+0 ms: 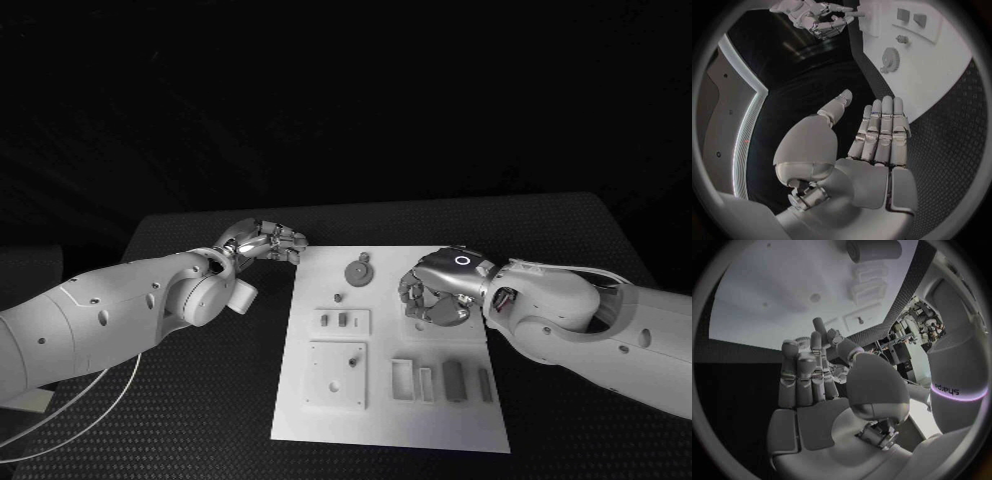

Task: Assemble the parts on the task board

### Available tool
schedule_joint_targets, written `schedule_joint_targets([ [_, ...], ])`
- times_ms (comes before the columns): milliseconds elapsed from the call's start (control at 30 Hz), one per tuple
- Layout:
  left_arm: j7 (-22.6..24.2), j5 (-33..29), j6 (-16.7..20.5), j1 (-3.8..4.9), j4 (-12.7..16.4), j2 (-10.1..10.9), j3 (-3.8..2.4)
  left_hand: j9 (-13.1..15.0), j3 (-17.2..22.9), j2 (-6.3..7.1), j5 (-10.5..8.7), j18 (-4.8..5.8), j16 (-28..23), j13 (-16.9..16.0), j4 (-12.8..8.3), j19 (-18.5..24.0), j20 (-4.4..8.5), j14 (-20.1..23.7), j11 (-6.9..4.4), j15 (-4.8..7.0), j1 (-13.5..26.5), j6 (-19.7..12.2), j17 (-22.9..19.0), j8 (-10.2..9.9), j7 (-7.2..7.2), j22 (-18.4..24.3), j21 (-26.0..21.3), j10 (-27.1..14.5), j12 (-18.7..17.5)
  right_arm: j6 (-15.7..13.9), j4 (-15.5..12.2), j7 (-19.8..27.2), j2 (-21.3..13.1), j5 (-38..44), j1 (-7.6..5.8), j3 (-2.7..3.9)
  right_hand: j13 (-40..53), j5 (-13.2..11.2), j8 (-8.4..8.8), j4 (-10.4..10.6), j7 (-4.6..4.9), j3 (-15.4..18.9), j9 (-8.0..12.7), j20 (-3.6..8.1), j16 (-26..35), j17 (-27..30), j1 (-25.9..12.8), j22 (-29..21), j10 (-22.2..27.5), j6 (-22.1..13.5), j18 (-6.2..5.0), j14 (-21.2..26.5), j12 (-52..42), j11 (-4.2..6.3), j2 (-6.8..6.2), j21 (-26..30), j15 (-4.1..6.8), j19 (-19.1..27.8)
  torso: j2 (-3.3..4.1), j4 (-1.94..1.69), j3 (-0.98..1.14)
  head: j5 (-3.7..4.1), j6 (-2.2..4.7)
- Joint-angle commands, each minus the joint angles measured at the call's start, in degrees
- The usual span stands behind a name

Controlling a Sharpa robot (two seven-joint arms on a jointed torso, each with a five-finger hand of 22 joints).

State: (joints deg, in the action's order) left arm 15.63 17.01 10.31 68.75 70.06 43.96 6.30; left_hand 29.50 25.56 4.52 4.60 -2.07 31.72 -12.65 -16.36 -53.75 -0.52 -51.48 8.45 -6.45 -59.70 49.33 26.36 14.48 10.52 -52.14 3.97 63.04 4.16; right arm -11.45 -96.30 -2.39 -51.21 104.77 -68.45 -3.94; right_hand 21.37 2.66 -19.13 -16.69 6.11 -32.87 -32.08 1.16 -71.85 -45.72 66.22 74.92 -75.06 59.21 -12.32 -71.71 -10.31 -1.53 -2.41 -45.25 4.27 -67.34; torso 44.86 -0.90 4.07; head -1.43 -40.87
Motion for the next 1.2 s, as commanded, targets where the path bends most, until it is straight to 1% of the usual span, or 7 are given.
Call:
schedule_joint_targets([
  [33, 0.6, -0.3, -0.6, 0.05, 0.0, -0.1, -0.04, -0.1, -0.4, -0.40, 0.10, -0.40, -0.3, 0.1, 0.0, 0.1, -0.29, -0.4, 0.01, -0.04, 0.0, -0.2, 0.1, 0.3, 0.04, 0.1, 0.0, 0.4, -0.2, -1.4, -0.5, 0.8, 0.0, -1.3, -0.10, 0.22, 0.0, 0.1, -0.48, -0.1, -0.24, 0.4, -1.2, 0.30, -0.3, 0.1, 0.3, 1.2, -0.5, 1.2, -2.68, 0.0, -0.4, -0.04, 0.08, -0.3, 0.46, -0.1, 0.01, -0.01, 0.05, -0.25, -0.09],
  [367, 0.7, -0.3, -0.6, 0.05, 0.1, -0.2, -0.04, -0.1, -0.4, -0.40, 0.10, -0.40, -0.4, 0.1, 0.0, 0.1, -0.29, -0.4, 0.01, -0.04, 0.0, -0.2, 0.2, 0.3, 0.04, 0.1, 0.0, 0.4, -0.2, -2.0, -1.2, 2.9, 3.1, -5.6, 0.09, 0.26, 0.0, 0.1, -0.46, -0.1, -0.20, 0.4, -1.3, 0.35, -0.3, 0.1, 0.4, 1.2, -0.5, 1.1, -2.68, 0.0, -0.4, 0.00, 0.14, -0.3, 0.52, -0.1, 0.04, 0.08, 0.03, -1.59, -0.37],
  [533, 0.6, -0.3, -0.6, 0.05, 0.0, -0.1, -0.04, -0.1, -0.4, -0.41, 0.10, -0.40, -0.4, 0.1, 0.0, 0.1, -0.29, -0.4, 0.01, -0.04, 0.0, -0.2, 0.2, 0.3, 0.05, 0.1, 0.0, 0.4, -0.2, -2.0, -1.0, 3.5, 5.9, -6.0, 1.58, 0.24, 0.0, 0.1, -0.42, -0.2, -0.16, 0.4, -1.3, 0.40, -0.3, 0.1, 0.5, 1.1, -0.5, 1.0, -2.68, 0.0, -0.4, 0.03, 0.22, -0.3, 0.55, -0.1, -0.01, 0.12, -0.08, -1.45, -0.19],
  [600, 0.7, -0.3, -0.5, 0.06, -0.1, -0.1, -0.04, -0.1, -0.4, -0.41, 0.10, -0.40, -0.4, 0.1, 0.0, 0.1, -0.29, -0.4, 0.01, -0.04, 0.0, -0.2, 0.2, 0.3, 0.05, 0.1, 0.0, 0.4, -0.2, -2.1, -0.9, 3.6, 6.8, -6.1, 2.08, 0.21, 0.0, 0.1, -0.41, -0.2, -0.15, 0.4, -1.3, 0.40, -0.3, 0.1, 0.5, 1.1, -0.5, 1.0, -2.68, 0.0, -0.4, 0.03, 0.25, -0.3, 0.56, -0.1, 0.00, 0.16, 0.00, -1.76, -0.30],
  [700, 0.7, -0.3, -0.5, 0.06, -0.1, -0.2, -0.04, -0.1, -0.4, -0.41, 0.11, -0.40, -0.4, 0.1, 0.0, 0.1, -0.30, -0.4, 0.01, -0.05, 0.0, -0.2, 0.2, 0.3, 0.05, 0.1, 0.0, 0.4, -0.2, -2.0, -0.7, 3.8, 8.3, -6.0, 3.38, 0.08, 0.0, 0.1, -0.39, -0.2, -0.14, 0.4, -1.3, 0.42, -0.2, 0.1, 0.5, 1.1, -0.4, 1.0, -2.68, 0.0, -0.4, 0.04, 0.27, -0.3, 0.57, -0.1, 0.04, -0.01, 0.01, -1.75, -0.31],
  [833, 0.8, -0.3, -0.5, 0.06, -0.2, -0.3, -0.04, -0.1, -0.4, -0.43, 0.11, -0.40, -0.4, 0.1, 0.0, 0.1, -0.30, -0.4, 0.01, -0.04, 0.0, -0.2, 0.2, 0.4, 0.04, 0.1, 0.0, 0.4, -0.2, -2.0, 0.2, 4.1, 10.4, -5.7, 4.11, -0.36, 0.0, 0.1, -0.36, -0.2, -0.11, 0.4, -1.3, 0.43, -0.2, 0.1, 0.6, 1.1, -0.4, 0.9, -2.68, 0.0, -0.4, 0.04, 0.32, -0.3, 0.58, -0.1, 0.09, -0.08, -0.05, -1.75, -0.36],
  [1200, 0.8, -0.3, -0.5, 0.06, -0.2, -0.5, -0.05, -0.1, -0.4, -0.46, 0.11, -0.40, -0.5, 0.2, 0.0, 0.1, -0.30, -0.4, -0.01, -0.04, 0.0, -0.1, 0.3, 0.4, 0.03, 0.1, 0.0, 0.5, -0.2, -1.7, 2.3, 5.2, 15.1, -4.8, 7.12, -1.13, 0.0, 0.1, -0.28, -0.2, -0.07, 0.4, -1.4, 0.47, -0.2, 0.1, 0.8, 1.1, -0.3, 0.8, -2.68, 0.1, -0.3, 0.05, 0.47, -0.3, 0.60, 0.0, 0.04, -0.09, 0.01, -2.89, -0.84],
])
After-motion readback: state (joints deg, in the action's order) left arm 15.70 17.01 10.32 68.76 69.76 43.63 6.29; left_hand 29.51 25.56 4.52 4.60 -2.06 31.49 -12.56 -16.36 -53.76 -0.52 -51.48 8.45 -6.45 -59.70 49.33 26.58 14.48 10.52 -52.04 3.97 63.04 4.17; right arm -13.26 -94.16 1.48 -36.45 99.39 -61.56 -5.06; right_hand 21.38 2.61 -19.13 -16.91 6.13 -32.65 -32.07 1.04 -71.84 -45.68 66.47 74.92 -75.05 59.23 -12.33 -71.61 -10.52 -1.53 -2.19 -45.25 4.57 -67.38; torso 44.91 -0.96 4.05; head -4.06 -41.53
